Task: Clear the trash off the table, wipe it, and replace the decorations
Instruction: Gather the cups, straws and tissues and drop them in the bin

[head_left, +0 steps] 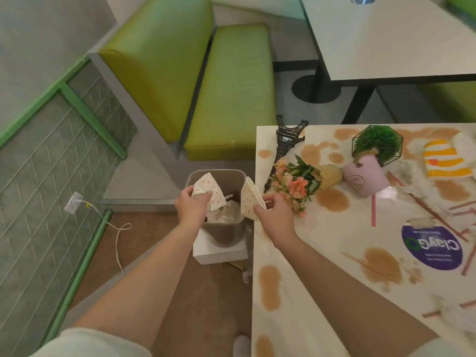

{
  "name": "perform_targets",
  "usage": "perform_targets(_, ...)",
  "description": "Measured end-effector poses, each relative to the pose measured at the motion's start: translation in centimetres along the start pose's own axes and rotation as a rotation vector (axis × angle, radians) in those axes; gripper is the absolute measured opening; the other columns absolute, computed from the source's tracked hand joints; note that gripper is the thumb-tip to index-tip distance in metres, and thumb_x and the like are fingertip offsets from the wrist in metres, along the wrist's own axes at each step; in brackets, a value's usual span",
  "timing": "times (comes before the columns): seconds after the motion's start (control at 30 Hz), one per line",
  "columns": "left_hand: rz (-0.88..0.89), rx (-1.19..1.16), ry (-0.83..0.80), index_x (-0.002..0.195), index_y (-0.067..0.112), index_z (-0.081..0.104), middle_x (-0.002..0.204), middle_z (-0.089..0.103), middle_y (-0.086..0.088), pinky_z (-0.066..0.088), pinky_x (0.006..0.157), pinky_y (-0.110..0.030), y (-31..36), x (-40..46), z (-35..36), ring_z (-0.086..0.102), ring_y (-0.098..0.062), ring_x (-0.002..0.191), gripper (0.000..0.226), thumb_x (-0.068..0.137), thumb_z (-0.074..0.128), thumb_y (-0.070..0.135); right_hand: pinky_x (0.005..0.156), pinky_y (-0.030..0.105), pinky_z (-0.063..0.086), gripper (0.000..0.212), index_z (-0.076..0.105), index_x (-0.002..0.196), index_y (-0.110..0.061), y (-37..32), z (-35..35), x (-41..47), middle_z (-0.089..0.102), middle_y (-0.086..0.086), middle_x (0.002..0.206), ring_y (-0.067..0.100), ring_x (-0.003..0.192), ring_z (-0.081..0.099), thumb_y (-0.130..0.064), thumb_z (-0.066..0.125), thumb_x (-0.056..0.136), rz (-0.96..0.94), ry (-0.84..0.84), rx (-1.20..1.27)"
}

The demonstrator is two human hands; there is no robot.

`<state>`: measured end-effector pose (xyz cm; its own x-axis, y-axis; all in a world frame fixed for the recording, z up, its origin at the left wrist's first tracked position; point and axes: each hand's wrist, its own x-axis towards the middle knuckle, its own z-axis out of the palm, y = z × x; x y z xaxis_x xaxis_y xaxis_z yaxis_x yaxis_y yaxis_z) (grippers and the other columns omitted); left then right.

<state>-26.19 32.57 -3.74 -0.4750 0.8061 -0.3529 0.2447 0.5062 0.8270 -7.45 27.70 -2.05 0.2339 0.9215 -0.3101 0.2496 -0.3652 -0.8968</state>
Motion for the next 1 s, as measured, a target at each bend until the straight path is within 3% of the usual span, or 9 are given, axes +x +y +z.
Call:
perform_targets(0.13, 0.003, 0.065, -0.09, 0.15, 0.017, 0.032, 0.151, 0.039, -0.007, 0.037, 0.105, -0.037, -0.5, 2.4, -0.7, 0.042, -0.025, 0.135, 0.076, 0.087, 0.068, 0.041, 0.057, 0.027, 0.049, 0.018, 0.054, 0.101, -0.02, -1.3, 3.2, 1.8, 0.058, -0.004, 0.091, 0.016, 0.081, 0.061, -0.016, 0.065, 0.088, -0.017, 0.007, -0.079)
perform_targets(0.23, 0.022, 0.119, -0.139, 0.144, 0.02, 0.042, 0.143, 0.049, -0.003, 0.04, 0.092, -0.03, -0.9, 2.8, -1.0, 0.051, -0.021, 0.125, 0.059, 0.092, 0.062, 0.041, 0.065, 0.039, 0.056, 0.018, 0.054, 0.099, -0.019, -2.1, 4.9, 2.9, 0.056, -0.005, 0.089, 0.016, 0.079, 0.059, -0.016, 0.066, 0.086, -0.008, 0.025, -0.131)
perform_targets(0.3, 0.051, 0.105, -0.136, 0.133, 0.02, 0.053, 0.13, 0.059, -0.001, 0.039, 0.081, -0.026, -1.1, 2.6, -0.9, 0.056, -0.015, 0.106, 0.044, 0.094, 0.059, 0.039, 0.064, 0.036, 0.052, 0.017, 0.054, 0.097, -0.018, -2.3, 5.7, 3.6, 0.06, 0.0, 0.094, 0.017, 0.08, 0.058, -0.015, 0.065, 0.085, -0.014, 0.047, -0.149)
perform_targets(0.37, 0.078, 0.091, -0.126, 0.123, 0.02, 0.059, 0.12, 0.064, 0.001, 0.041, 0.081, -0.026, -1.2, 2.4, -0.8, 0.056, -0.012, 0.098, 0.033, 0.095, 0.058, 0.036, 0.066, 0.03, 0.044, 0.017, 0.058, 0.103, -0.015, -2.4, 6.5, 4.1, 0.063, 0.004, 0.101, 0.016, 0.08, 0.055, -0.014, 0.064, 0.086, -0.036, 0.047, -0.192)
perform_targets(0.5, 0.112, 0.106, -0.121, 0.115, 0.024, 0.061, 0.112, 0.065, 0.005, 0.049, 0.082, -0.029, -1.1, 1.5, -0.5, 0.059, -0.011, 0.096, 0.023, 0.096, 0.056, 0.034, 0.077, 0.025, 0.044, 0.049, 0.051, 0.138, -0.012, -1.5, 7.3, 3.7, 0.061, 0.006, 0.127, 0.018, 0.096, 0.058, -0.016, 0.061, 0.091, 0.005, -0.182, -0.283)
perform_targets(0.6, 0.133, 0.115, -0.15, 0.117, 0.023, 0.061, 0.111, 0.062, 0.008, 0.043, 0.075, -0.024, -0.8, -0.1, 0.1, 0.056, -0.009, 0.098, 0.024, 0.096, 0.054, 0.035, 0.088, 0.028, 0.046, 0.043, 0.055, 0.137, -0.017, -0.2, 6.1, 2.5, 0.06, 0.004, 0.133, 0.022, 0.113, 0.059, -0.02, 0.056, 0.094, 0.024, -0.213, -0.315)
perform_targets(0.7, 0.15, 0.111, -0.192, 0.115, 0.025, 0.062, 0.11, 0.063, 0.008, 0.043, 0.081, -0.026, -0.8, -2.1, 1.2, 0.057, -0.01, 0.101, 0.023, 0.096, 0.055, 0.036, 0.077, 0.028, 0.049, 0.029, 0.065, 0.121, -0.017, 0.8, 3.1, 0.8, 0.065, 0.001, 0.114, 0.02, 0.104, 0.061, -0.02, 0.056, 0.094, 0.029, -0.139, -0.227)
perform_targets(0.83, 0.178, 0.133, -0.272, 0.108, 0.027, 0.059, 0.105, 0.063, 0.009, 0.045, 0.084, -0.03, -0.5, -6.2, 3.3, 0.058, -0.013, 0.1, 0.016, 0.097, 0.054, 0.037, 0.06, 0.02, 0.04, 0.009, 0.065, 0.097, -0.021, 1.8, -2.6, -1.6, 0.062, -0.008, 0.091, 0.011, 0.084, 0.058, -0.025, 0.058, 0.094, 0.022, -0.037, -0.132)
perform_targets(1.0, 0.21, 0.134, -0.404, 0.112, 0.021, 0.062, 0.105, 0.066, 0.003, 0.045, 0.072, -0.028, -0.4, -12.7, 7.5, 0.062, -0.015, 0.093, 0.023, 0.097, 0.055, 0.037, 0.051, 0.018, 0.039, 0.008, 0.062, 0.086, -0.022, 4.3, -10.1, -5.0, 0.062, -0.008, 0.085, 0.007, 0.072, 0.055, -0.027, 0.058, 0.092, 0.045, 0.034, -0.135)
